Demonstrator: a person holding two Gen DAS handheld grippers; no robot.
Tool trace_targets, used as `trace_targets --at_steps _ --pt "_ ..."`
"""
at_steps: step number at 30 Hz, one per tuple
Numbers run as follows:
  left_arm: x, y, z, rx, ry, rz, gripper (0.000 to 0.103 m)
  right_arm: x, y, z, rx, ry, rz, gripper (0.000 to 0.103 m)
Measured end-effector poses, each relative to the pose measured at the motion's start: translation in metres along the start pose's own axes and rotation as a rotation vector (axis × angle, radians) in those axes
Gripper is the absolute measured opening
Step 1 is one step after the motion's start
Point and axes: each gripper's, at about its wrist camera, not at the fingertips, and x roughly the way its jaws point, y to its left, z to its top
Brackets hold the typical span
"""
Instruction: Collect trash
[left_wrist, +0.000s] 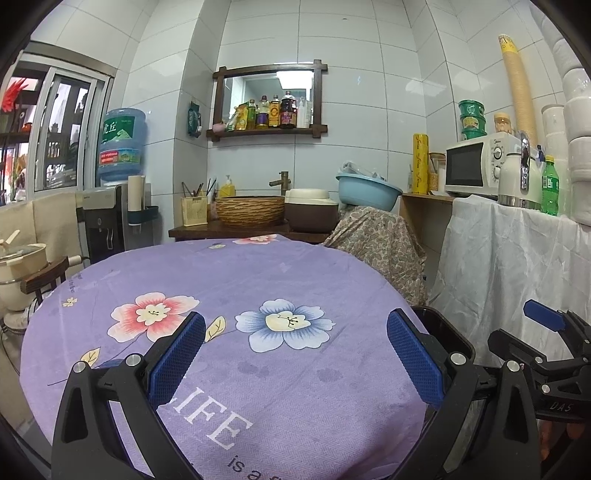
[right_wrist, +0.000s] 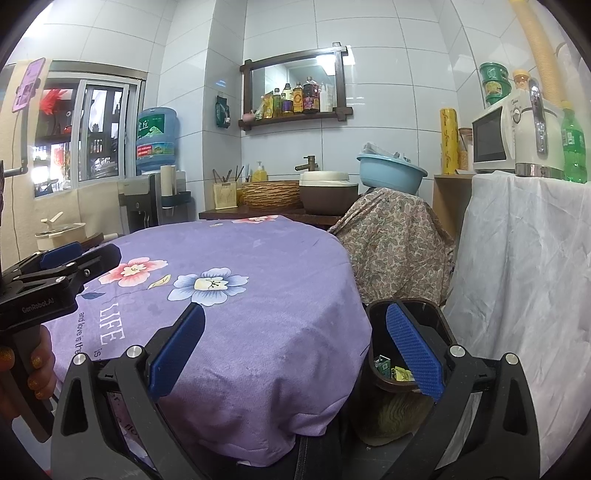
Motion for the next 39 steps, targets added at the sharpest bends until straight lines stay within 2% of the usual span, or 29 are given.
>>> trace_targets --at_steps 39 --pt "0.0018 0.0020 -0.0021 -0.009 0.027 -0.007 0.097 0.0006 0.0016 -0.0041 0.008 0.009 0.002 0.097"
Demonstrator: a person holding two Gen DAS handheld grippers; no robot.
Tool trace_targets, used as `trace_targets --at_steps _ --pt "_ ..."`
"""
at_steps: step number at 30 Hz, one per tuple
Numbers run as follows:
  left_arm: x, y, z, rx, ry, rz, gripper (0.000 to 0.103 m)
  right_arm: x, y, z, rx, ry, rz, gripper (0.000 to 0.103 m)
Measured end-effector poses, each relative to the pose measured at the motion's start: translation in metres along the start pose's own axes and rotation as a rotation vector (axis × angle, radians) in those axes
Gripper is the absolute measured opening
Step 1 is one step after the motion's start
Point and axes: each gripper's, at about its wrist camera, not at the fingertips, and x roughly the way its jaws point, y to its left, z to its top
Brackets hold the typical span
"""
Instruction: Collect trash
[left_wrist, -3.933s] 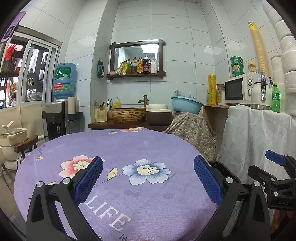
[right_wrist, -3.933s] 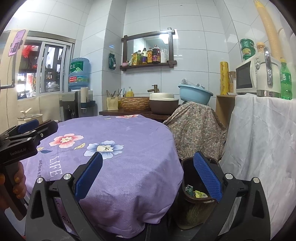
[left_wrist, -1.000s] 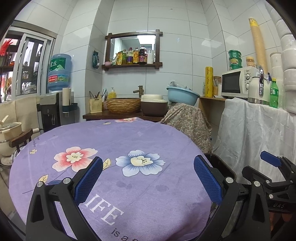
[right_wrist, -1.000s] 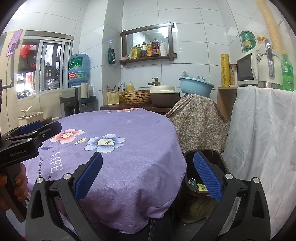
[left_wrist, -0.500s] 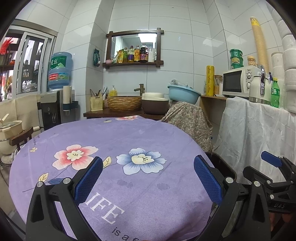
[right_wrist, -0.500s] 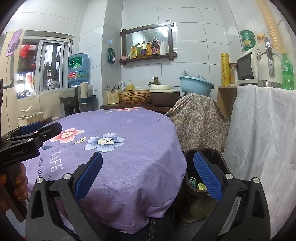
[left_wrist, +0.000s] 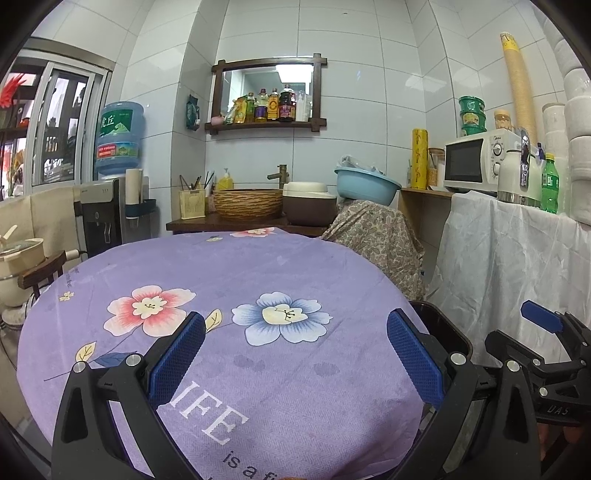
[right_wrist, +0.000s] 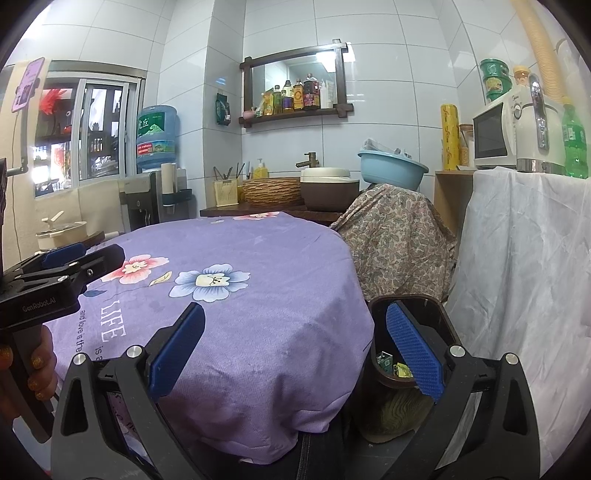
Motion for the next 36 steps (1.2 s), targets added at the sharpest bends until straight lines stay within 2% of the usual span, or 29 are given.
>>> trace_targets --at_steps 36 --pt "-0.0013 -0.0014 -0.0013 -0.010 0.002 -0.008 0.097 0.0024 0.0003 -0.0060 0.006 0.010 0.010 0.097"
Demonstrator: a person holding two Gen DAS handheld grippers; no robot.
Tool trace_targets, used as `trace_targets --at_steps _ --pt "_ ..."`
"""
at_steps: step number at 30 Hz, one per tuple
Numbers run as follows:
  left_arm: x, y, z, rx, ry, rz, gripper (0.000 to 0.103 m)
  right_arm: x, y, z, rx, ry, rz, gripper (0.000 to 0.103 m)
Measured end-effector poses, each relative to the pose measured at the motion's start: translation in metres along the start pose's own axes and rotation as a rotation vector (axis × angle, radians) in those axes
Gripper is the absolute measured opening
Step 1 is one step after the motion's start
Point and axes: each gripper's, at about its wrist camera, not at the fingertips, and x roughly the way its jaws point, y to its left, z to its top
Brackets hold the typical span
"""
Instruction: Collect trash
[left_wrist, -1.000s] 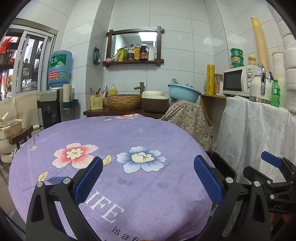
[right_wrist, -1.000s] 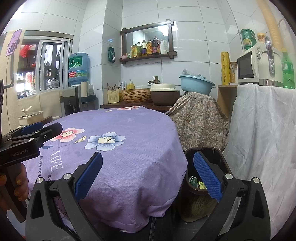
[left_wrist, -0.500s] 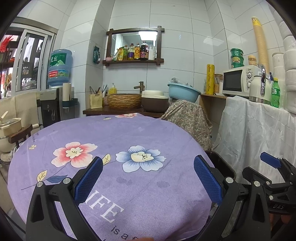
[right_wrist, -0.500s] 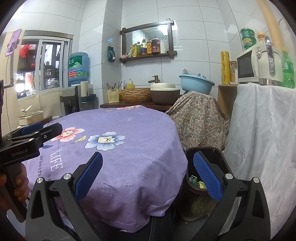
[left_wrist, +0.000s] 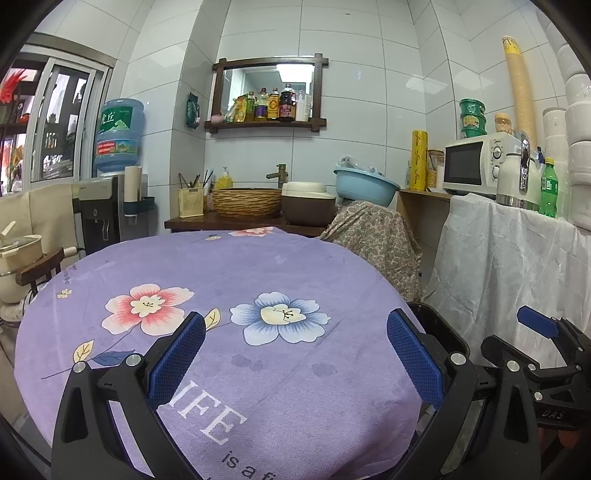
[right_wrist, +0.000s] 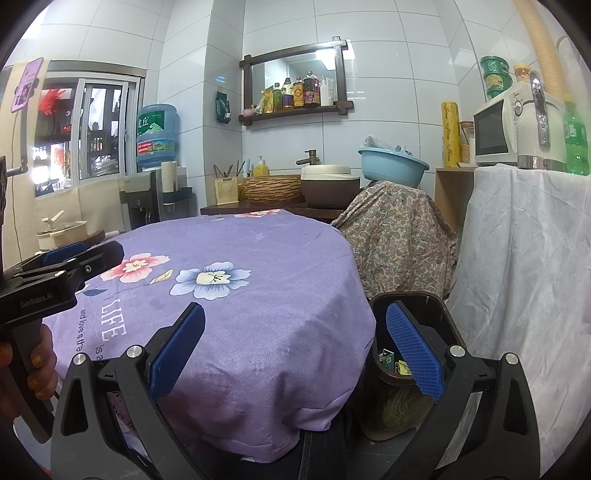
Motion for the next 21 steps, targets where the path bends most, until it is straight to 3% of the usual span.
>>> trace_targets --at_steps 21 --pt "0.0013 -0.0018 0.0024 0.004 0.009 0.002 0.097 0.0002 -0.0027 0.0003 0.002 0.002 0.001 0.097"
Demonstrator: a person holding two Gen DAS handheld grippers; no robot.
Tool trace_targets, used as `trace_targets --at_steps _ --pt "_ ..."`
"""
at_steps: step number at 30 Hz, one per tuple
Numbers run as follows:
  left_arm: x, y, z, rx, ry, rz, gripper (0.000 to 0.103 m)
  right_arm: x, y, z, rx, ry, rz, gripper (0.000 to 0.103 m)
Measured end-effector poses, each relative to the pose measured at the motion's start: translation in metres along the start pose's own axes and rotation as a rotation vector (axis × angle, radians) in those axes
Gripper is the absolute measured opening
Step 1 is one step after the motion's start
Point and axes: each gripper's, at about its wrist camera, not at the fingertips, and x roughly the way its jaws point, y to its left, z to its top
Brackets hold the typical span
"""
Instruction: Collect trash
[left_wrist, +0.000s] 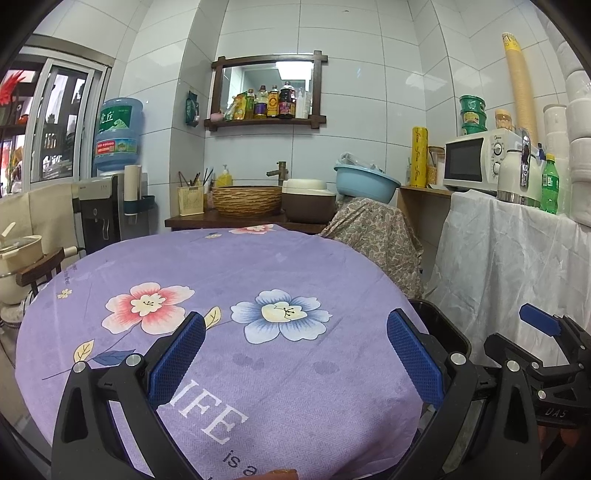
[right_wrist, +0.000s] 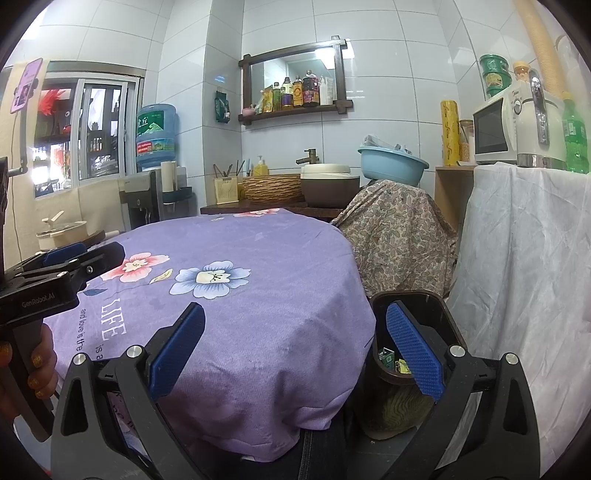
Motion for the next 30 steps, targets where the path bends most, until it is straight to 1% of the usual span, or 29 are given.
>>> trace_targets --at_steps 30 --pt "0.0036 -0.0021 -0.0029 -0.010 0.020 0.014 0.097 0.0000 0.0007 -0.0043 0.006 0.011 0.005 0.097"
